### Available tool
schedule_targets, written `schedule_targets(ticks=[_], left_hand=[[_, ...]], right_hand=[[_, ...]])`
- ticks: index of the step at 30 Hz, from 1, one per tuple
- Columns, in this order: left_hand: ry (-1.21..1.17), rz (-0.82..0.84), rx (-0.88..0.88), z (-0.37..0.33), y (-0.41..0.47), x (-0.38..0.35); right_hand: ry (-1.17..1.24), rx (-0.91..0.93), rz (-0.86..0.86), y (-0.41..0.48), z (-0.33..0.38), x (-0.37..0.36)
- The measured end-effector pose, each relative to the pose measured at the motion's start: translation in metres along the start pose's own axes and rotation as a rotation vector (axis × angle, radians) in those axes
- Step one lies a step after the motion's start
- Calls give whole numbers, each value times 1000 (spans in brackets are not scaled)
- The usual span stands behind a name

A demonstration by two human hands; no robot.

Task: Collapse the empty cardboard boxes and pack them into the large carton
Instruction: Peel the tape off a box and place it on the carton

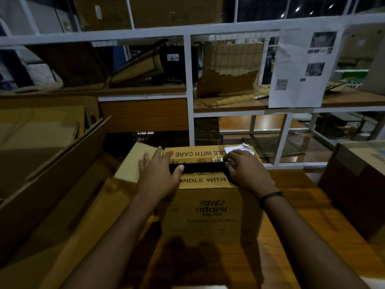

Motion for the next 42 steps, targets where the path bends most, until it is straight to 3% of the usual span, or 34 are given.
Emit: schedule_targets(ticks=[5, 18, 21, 23, 27, 33, 37, 42], left_hand=[[-330, 63, 95, 14, -3, -13], [-289, 108, 138, 17, -4, -14], [-35, -90, -67, 6, -8, -4], [-6, -146, -260, -5, -11, -1], [-41, 36, -319, -15, -8, -3], [-71, 0, -349, -19, 19, 0], [-64, 13, -349, -30, 53, -1], [-2, 238, -239, -34, 92, -19]], right_hand=[[2, 0, -9, 1, 0, 0], [2, -5, 1, -3, 3, 2], [3, -3, 3, -3, 3, 3], [4, -4, 0, -3, 2, 3], [-18, -37, -61, -7, 2, 2], [-101, -27, -305, -18, 4, 8], [-67, -21, -209, -14, 3, 5], [-65, -41, -80, -9, 0, 1]])
Point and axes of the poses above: each hand's wrist, its own y-axis towards the middle knuckle, its own x-axis out of the back of the hand, z = x × y, the point moved 3 cm from there along y, towards the middle knuckle, and after that the axes turned 12 degrees about -y, right-handed, at the moved point
